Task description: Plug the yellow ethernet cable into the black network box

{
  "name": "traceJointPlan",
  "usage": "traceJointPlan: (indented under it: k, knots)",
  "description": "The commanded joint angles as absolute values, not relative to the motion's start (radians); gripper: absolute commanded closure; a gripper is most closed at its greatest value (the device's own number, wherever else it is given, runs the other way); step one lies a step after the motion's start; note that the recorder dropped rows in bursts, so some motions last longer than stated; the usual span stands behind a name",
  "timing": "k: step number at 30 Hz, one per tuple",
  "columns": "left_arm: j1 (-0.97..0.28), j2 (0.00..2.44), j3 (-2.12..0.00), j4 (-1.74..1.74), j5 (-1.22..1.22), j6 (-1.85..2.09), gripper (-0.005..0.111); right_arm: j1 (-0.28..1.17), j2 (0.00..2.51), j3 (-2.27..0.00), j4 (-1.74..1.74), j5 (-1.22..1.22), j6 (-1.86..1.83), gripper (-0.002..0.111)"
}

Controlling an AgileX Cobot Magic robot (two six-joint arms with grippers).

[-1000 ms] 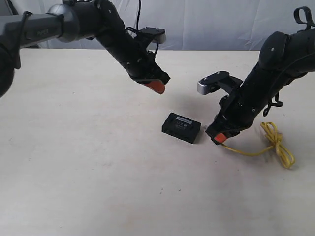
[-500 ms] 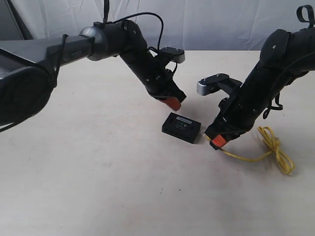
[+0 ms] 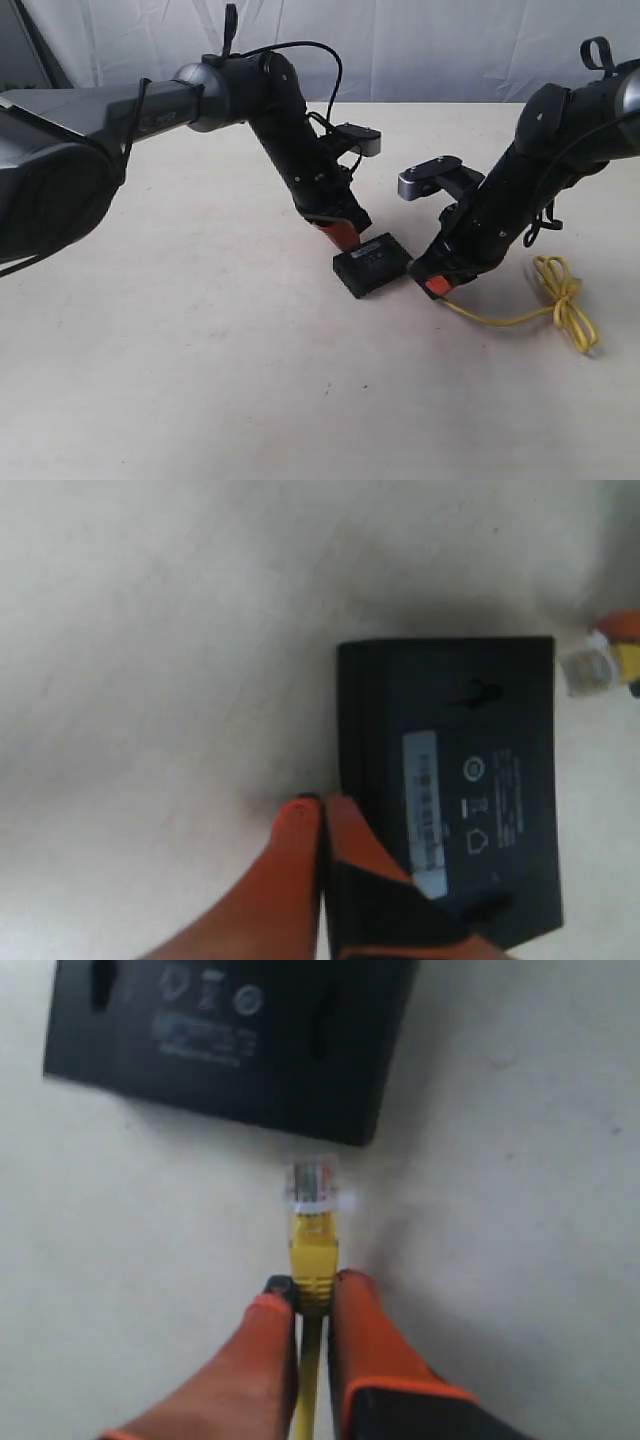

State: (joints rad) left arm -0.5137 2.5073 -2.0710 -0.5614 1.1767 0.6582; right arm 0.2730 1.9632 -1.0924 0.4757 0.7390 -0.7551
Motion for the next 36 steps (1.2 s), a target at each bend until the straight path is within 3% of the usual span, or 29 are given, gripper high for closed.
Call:
traceJointPlan:
  k: [1,21,36]
  knots:
    - [-0.51,2.507,-2.075,-0.55,1.192,0.663,0.107,0.269,1.979,-1.101,0.481,0.604,-0.75,0.109]
    - [-0.461,2.507,-2.075,-0.615,1.166,0.602,0.107,0.282,1.981,-1.264,0.214,0.94,-0.741,0.109]
    - [-0.47,2.508,-2.075,-0.604,1.162,0.577,0.107,0.384,2.038,-1.261,0.14,0.912,-0.669,0.109]
